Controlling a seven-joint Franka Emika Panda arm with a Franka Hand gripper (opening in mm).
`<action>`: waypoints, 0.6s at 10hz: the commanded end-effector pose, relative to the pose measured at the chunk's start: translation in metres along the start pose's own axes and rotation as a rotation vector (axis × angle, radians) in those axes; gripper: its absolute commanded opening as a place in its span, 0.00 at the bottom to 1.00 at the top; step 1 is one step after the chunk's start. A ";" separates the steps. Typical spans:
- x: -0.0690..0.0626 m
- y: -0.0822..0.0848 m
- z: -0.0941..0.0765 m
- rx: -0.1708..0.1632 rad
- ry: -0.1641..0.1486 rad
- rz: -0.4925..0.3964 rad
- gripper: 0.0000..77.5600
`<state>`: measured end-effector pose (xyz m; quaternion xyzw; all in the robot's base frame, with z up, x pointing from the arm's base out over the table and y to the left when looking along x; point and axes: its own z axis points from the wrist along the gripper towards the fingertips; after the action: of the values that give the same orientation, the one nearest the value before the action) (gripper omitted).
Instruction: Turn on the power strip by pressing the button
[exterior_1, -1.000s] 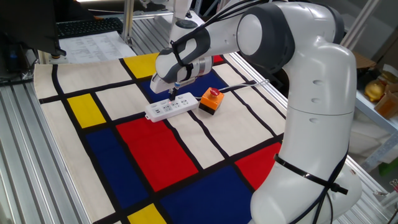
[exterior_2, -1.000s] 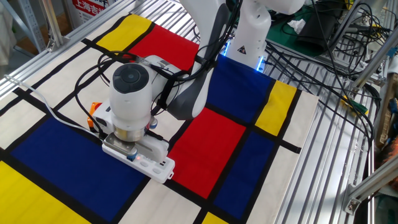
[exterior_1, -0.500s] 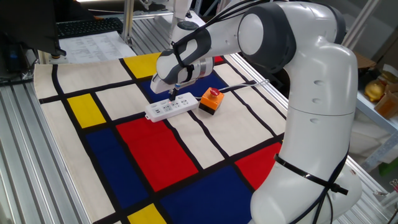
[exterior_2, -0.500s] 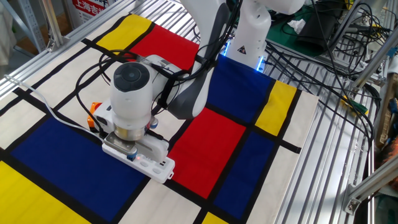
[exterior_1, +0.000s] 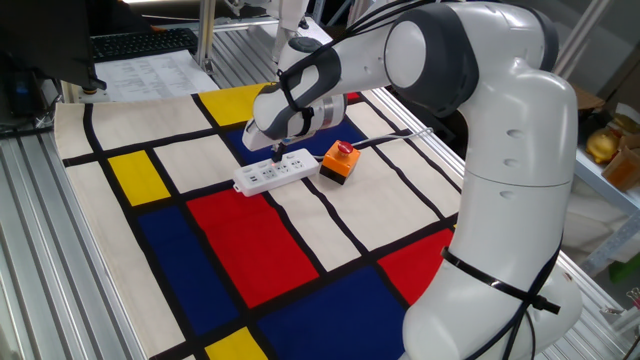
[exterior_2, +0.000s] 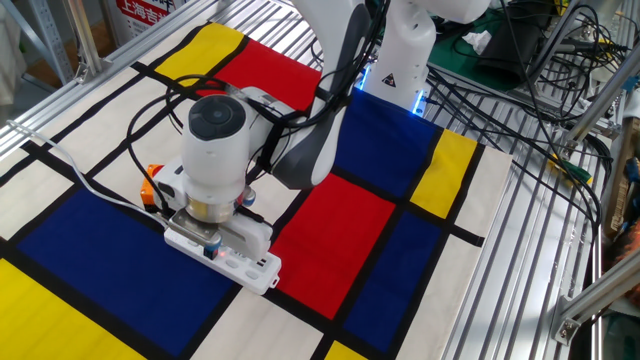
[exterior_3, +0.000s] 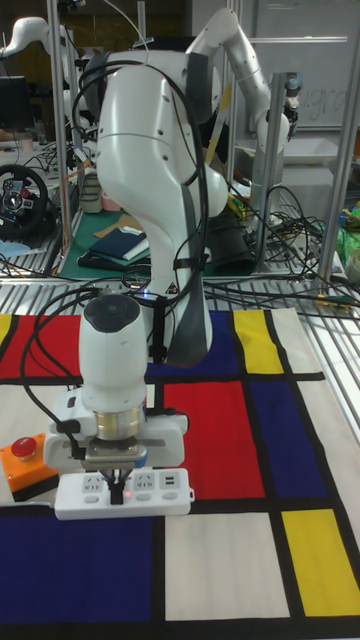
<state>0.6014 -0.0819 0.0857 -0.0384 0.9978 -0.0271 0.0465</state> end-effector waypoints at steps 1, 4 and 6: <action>0.050 0.009 0.069 -0.016 -0.074 0.071 0.00; 0.050 0.009 0.069 -0.015 -0.074 0.075 0.00; 0.050 0.009 0.069 -0.012 -0.077 0.074 0.00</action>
<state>0.6007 -0.0815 0.0856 -0.0307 0.9968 -0.0260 0.0685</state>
